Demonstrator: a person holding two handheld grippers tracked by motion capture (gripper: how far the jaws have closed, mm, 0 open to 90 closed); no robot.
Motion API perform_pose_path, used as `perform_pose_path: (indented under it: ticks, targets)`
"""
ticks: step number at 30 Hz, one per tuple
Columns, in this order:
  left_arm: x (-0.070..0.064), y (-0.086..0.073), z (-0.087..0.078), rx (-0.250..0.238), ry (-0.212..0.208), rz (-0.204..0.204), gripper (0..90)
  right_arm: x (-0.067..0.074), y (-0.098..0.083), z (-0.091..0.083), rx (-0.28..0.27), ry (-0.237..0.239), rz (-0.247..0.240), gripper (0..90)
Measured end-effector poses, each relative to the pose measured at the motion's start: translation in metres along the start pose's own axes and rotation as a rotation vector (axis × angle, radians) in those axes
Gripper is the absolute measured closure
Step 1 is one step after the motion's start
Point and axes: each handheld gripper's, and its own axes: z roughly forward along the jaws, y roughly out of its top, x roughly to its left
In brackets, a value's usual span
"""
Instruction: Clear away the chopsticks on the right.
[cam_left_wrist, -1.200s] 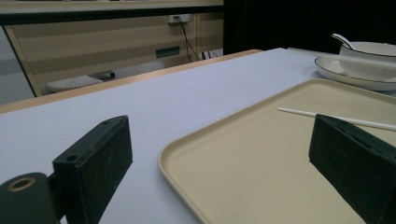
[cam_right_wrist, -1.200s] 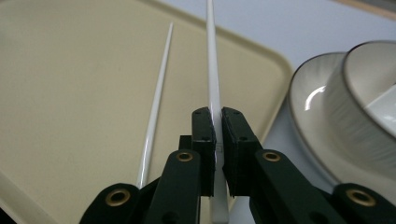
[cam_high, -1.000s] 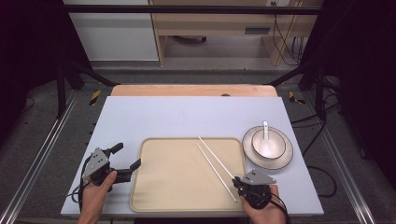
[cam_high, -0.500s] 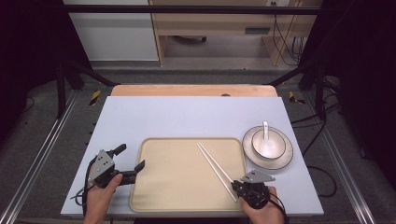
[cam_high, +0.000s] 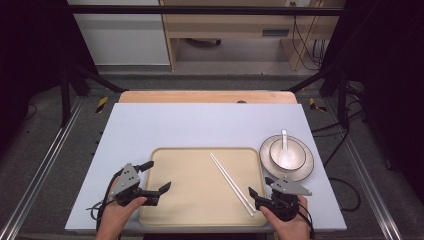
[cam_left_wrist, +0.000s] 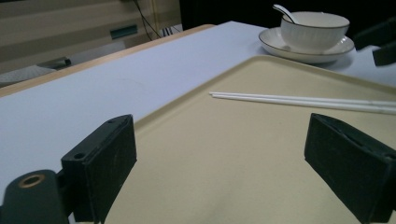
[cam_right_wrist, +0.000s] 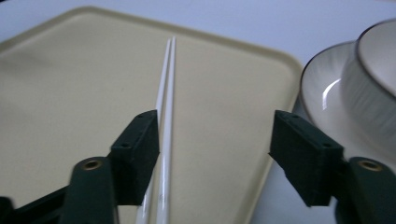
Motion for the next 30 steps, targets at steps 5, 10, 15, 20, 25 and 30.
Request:
perform_pose_path:
  ticks: [5, 10, 15, 20, 25, 30]
  targets:
    - [-0.012, 0.011, 0.017, 0.058, -0.024, -0.002, 16.2, -0.003, 0.007, -0.006, -0.092, -0.026, -0.080, 11.8]
    - [-0.016, 0.015, 0.036, 0.103, -0.045, -0.006, 35.9, -0.012, 0.013, -0.007, -0.141, -0.024, -0.121, 9.9]
    - [-0.012, 0.021, 0.070, 0.181, -0.021, -0.014, 57.9, -0.033, 0.023, -0.003, -0.214, -0.038, -0.106, 9.3]
    - [-0.008, 0.024, 0.088, 0.225, -0.006, -0.031, 76.1, -0.046, 0.020, -0.003, -0.224, -0.065, -0.110, 8.4]
    - [-0.006, 0.023, 0.109, 0.277, -0.023, -0.035, 87.5, -0.057, 0.013, -0.013, -0.244, -0.054, -0.120, 8.1]
    - [-0.007, 0.026, 0.122, 0.305, -0.037, -0.058, 89.4, -0.064, 0.008, -0.023, -0.264, -0.041, -0.100, 6.0]
